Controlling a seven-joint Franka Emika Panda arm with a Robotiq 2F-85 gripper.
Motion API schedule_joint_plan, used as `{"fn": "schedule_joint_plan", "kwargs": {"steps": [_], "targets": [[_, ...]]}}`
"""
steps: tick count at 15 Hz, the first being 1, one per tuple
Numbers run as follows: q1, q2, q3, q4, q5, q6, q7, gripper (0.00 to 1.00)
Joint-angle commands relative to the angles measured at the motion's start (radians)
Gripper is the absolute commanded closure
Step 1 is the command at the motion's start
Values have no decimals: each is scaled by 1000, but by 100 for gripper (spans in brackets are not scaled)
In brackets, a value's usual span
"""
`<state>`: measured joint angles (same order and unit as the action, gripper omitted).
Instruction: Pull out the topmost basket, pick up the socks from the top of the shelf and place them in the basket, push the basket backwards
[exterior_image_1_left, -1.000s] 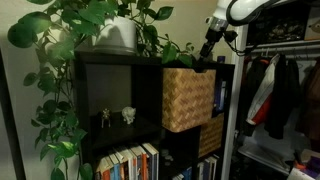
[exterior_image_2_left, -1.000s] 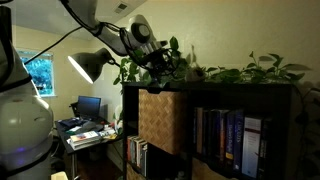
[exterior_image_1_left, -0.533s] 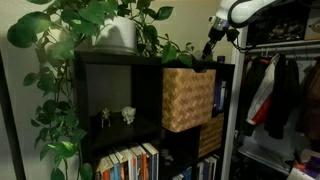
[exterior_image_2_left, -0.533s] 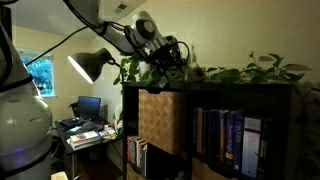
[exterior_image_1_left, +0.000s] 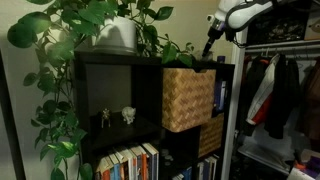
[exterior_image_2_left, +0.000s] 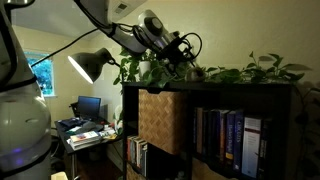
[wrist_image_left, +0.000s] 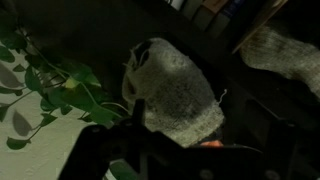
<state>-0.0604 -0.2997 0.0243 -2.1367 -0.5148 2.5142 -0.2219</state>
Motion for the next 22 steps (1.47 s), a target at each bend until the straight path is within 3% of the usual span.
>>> {"fn": "schedule_joint_plan", "kwargs": {"steps": [1, 10, 11, 13, 22], "targets": [[-16, 59, -12, 63, -53, 34, -31, 0], [-6, 166, -33, 131, -51, 35, -70, 0], [-6, 169, -33, 133, -52, 33, -69, 23], [-5, 169, -33, 132, -52, 30, -68, 32], [-3, 105, -15, 102, -87, -14, -2, 87]]}}
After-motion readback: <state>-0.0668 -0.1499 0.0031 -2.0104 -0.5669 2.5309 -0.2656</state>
